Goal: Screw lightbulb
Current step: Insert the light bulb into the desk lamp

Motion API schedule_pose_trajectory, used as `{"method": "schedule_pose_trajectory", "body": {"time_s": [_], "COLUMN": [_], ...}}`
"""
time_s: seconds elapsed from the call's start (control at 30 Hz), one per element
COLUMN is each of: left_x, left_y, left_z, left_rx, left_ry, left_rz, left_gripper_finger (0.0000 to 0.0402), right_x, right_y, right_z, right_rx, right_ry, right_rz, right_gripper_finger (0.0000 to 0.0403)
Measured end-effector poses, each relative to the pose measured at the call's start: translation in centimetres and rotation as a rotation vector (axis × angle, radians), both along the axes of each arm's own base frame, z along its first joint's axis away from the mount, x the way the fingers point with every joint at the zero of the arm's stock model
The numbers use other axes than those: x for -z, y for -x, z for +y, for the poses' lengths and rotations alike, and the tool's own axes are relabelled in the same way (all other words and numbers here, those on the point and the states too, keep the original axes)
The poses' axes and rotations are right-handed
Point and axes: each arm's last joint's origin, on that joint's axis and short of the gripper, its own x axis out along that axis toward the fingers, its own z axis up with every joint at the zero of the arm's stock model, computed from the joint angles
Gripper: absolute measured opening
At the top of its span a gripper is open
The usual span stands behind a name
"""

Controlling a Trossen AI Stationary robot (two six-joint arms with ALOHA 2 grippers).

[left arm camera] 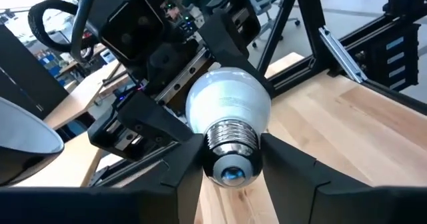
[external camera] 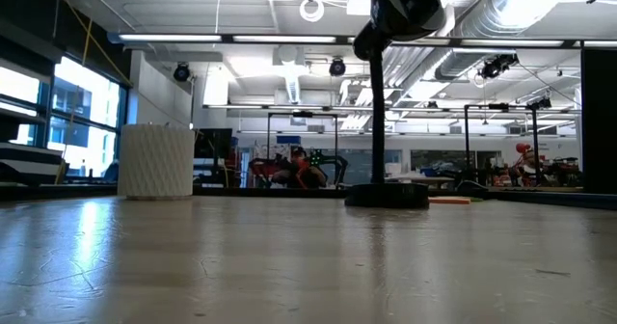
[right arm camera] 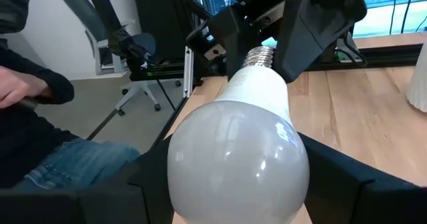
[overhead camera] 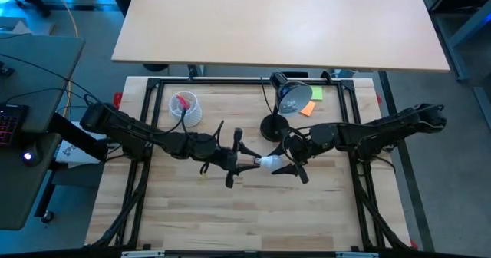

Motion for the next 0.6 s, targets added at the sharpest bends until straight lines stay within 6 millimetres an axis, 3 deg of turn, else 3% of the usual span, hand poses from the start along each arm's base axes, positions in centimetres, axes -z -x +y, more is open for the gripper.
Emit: {"method": "schedule_pose_trajectory", "body": {"time_s": [0.6], "left_x": [-0.2], "left_y": [0.12], "left_z": [-0.41], "left_rx": [0.013], "left_ry": [-0.014], "left_rz": [-0.017], "left_gripper_finger": [0.0102], "right_x": [-0.07], "right_y": [-0.01], "right_z": [0.03], "right_rx": [-0.009], "right_ry": [0.014], "right_rz": [-0.013], "right_gripper_finger": [0.0244]}}
